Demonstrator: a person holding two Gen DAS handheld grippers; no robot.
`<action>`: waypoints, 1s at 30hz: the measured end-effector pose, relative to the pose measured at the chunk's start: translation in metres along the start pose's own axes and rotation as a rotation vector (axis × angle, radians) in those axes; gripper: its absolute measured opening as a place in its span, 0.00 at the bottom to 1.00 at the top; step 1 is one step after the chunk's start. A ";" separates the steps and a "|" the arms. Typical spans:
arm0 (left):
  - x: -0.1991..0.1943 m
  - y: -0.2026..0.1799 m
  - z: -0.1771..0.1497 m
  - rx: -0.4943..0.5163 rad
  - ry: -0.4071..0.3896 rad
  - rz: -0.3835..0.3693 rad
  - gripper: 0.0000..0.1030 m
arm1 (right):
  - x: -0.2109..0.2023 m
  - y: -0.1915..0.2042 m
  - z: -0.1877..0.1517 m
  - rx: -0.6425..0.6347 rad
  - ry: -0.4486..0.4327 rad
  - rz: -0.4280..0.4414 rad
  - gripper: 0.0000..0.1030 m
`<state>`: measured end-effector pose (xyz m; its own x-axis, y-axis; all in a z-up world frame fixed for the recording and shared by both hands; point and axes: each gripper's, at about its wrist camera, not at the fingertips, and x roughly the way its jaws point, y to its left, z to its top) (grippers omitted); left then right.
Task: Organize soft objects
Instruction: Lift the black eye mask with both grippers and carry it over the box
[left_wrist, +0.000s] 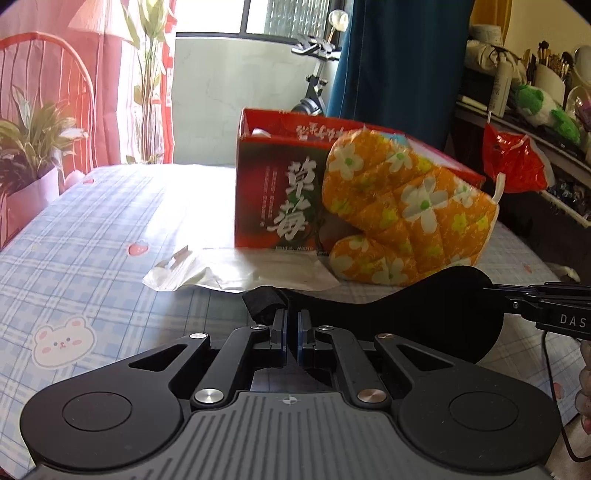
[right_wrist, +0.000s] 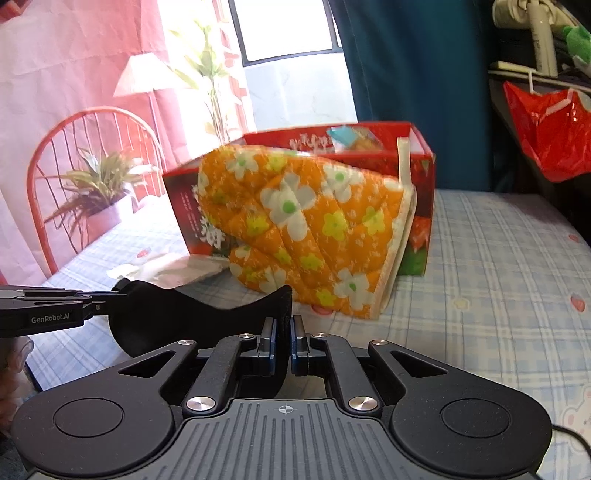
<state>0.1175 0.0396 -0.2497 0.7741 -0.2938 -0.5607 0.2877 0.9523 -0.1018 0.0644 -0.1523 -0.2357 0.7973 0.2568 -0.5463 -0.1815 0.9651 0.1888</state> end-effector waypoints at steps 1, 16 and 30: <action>-0.004 -0.001 0.002 0.003 -0.012 -0.003 0.05 | -0.003 0.000 0.002 0.001 -0.012 0.002 0.06; -0.055 -0.015 0.070 0.041 -0.238 -0.050 0.05 | -0.050 0.000 0.071 -0.062 -0.214 0.009 0.06; 0.011 -0.015 0.186 0.060 -0.298 0.009 0.05 | 0.006 -0.015 0.189 -0.158 -0.288 -0.045 0.06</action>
<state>0.2272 0.0070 -0.1017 0.9054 -0.3052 -0.2951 0.3060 0.9510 -0.0445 0.1809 -0.1752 -0.0881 0.9324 0.2106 -0.2939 -0.2116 0.9769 0.0286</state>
